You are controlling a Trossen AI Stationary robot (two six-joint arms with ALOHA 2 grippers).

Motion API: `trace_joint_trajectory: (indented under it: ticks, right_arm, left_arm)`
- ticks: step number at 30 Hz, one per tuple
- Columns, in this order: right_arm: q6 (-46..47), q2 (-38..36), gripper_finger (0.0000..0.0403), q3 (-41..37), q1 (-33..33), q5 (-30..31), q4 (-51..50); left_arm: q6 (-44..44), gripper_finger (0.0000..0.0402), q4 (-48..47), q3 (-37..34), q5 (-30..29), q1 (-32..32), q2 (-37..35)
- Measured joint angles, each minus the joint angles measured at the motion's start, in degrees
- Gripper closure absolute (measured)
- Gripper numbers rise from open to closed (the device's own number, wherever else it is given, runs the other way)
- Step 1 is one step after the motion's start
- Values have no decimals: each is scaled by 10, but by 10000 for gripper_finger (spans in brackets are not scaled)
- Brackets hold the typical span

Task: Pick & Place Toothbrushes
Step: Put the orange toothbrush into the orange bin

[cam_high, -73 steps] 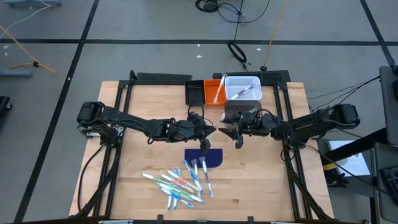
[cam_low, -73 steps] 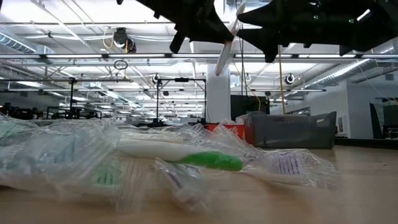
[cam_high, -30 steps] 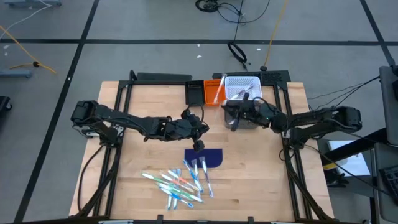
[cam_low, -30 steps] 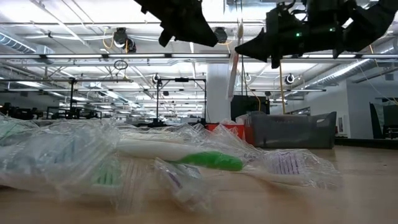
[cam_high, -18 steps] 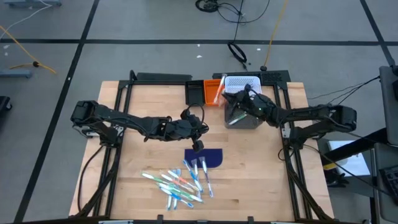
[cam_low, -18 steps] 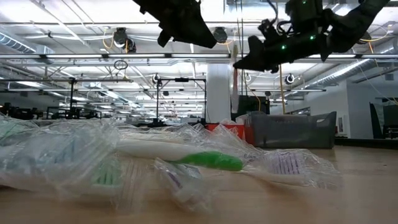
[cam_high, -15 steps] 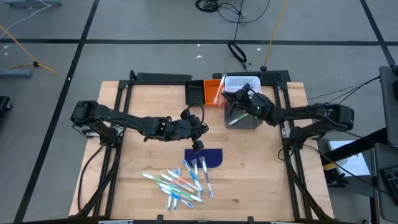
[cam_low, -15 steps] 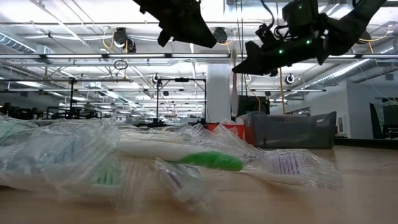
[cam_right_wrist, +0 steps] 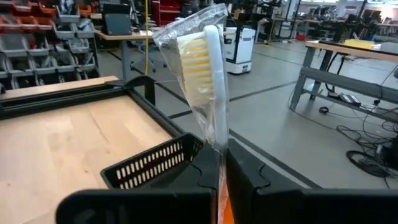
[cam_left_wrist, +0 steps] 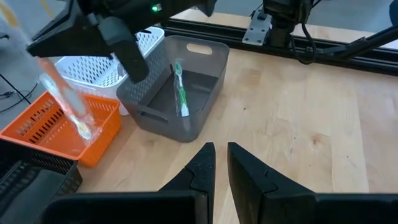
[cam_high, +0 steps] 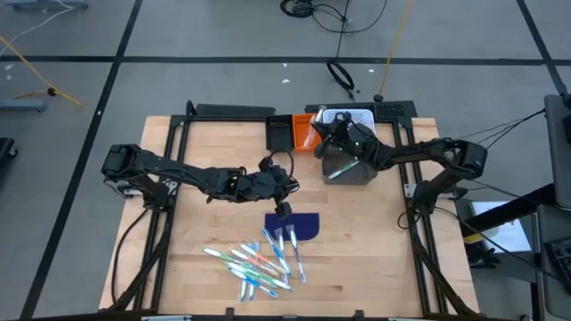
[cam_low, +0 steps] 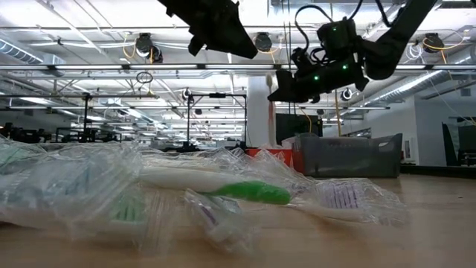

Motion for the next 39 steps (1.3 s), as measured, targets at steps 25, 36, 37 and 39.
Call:
trace_joint_trajectory:
  ticks: [25,36,37,39]
  right_arm:
    - [11,50,403,11,-46,-10,24]
    - [26,99,401,39,-66,-36,35]
    - [31,100,398,41,-67,-43,23]
    - [35,100,393,48,-67,-57,6]
  left_arm:
    - [3,357,-16,0,-1,2,0]
    - [3,357,-21,0,-1,2,0]
    - [3,357,-22,0,-1,2,0]
    - [3,357,-21,0,-1,3,0]
